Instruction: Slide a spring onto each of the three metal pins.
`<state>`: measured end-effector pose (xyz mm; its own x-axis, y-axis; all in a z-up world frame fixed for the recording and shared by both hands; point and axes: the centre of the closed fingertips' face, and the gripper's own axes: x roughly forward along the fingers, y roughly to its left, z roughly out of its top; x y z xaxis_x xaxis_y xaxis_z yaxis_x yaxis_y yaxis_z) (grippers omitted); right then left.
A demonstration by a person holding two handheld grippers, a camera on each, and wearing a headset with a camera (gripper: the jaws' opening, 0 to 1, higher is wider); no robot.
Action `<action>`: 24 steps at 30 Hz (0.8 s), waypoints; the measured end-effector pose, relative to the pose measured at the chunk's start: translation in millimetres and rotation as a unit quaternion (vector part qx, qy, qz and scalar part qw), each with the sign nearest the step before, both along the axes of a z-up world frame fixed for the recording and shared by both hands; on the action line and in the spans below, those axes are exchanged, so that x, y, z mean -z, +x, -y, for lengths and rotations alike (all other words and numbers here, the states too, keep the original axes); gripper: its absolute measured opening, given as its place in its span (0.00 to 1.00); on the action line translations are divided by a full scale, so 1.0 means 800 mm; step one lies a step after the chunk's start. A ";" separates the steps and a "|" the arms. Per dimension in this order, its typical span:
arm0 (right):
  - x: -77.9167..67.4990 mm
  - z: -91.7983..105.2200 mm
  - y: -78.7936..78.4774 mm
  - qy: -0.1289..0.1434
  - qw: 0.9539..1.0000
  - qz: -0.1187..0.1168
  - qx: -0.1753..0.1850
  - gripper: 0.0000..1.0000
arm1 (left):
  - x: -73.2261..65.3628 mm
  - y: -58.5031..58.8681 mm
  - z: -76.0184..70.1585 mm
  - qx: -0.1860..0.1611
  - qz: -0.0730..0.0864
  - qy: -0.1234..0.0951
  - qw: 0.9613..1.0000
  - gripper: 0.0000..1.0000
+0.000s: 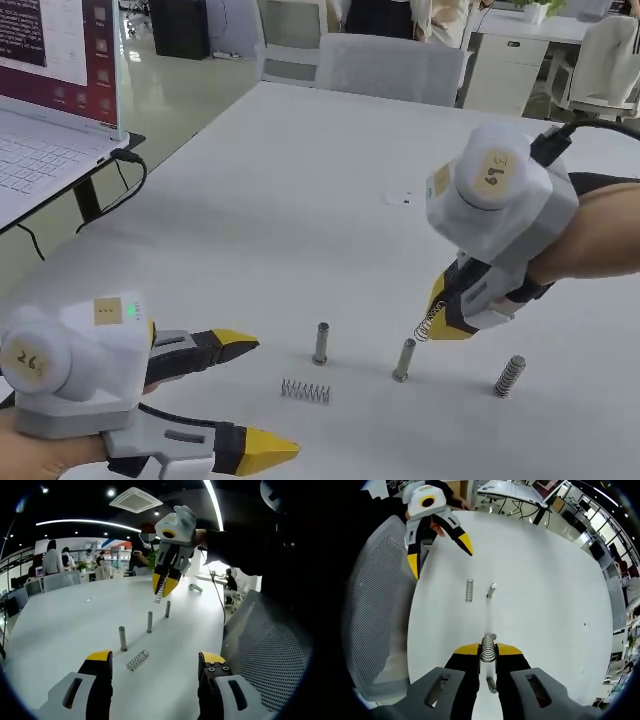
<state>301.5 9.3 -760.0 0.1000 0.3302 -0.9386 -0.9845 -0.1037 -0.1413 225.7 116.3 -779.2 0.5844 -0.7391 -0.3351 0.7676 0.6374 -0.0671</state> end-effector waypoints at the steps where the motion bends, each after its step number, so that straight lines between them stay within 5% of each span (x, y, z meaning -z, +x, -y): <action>1: 0.002 -0.001 0.001 -0.001 1.000 0.000 0.001 0.09 | 0.000 0.000 0.000 0.000 0.001 0.001 1.000 0.66; 24: 0.029 -0.001 0.020 -0.025 1.000 -0.012 -0.002 0.09 | 0.001 -0.003 0.001 -0.002 0.000 0.000 1.000 0.67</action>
